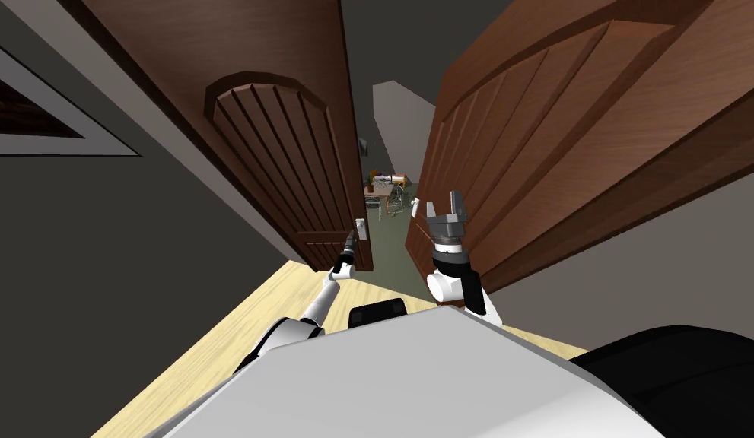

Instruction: Push the door open

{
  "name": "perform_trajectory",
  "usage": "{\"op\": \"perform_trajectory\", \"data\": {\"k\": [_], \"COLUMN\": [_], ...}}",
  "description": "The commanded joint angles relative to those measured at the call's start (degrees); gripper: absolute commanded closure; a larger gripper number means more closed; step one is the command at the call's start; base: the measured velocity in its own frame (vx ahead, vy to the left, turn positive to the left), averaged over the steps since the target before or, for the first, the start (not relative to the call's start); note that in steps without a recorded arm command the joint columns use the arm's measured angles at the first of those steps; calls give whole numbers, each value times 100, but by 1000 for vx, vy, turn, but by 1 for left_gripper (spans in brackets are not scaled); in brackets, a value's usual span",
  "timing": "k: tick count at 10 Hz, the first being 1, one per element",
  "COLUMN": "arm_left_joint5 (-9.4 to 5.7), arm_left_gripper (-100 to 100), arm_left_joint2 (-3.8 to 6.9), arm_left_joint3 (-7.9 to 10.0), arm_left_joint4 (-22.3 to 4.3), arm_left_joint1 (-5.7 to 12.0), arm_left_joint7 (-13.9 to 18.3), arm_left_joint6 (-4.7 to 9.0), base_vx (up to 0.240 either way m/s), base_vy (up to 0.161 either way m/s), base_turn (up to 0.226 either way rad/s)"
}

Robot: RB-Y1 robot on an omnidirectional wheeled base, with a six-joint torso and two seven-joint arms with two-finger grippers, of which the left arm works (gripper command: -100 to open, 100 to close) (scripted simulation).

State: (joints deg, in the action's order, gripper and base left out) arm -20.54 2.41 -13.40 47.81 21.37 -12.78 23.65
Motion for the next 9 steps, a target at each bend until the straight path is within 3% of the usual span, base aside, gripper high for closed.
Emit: {"op": "perform_trajectory", "data": {"k": [1,4,6,7,8,9], "arm_left_joint5": [1,0,-1,-1,-1,-1], "arm_left_gripper": [-100,-100,-100,-100,100,100], "arm_left_joint2": [29,14,-62,-35,-35,-35], "arm_left_joint3": [16,46,67,61,61,61], "arm_left_joint4": [-2,-27,-44,-29,-29,-29], "arm_left_joint1": [-7,-4,-1,-6,-6,-6], "arm_left_joint7": [-7,-14,-18,-17,-17,-17], "arm_left_joint6": [19,63,94,78,78,78], "base_vx": [188,216,211,92,-12,-34], "base_vy": [-62,-47,-60,-24,3,9], "base_turn": [-24,-22,-29,0,6,-8]}}
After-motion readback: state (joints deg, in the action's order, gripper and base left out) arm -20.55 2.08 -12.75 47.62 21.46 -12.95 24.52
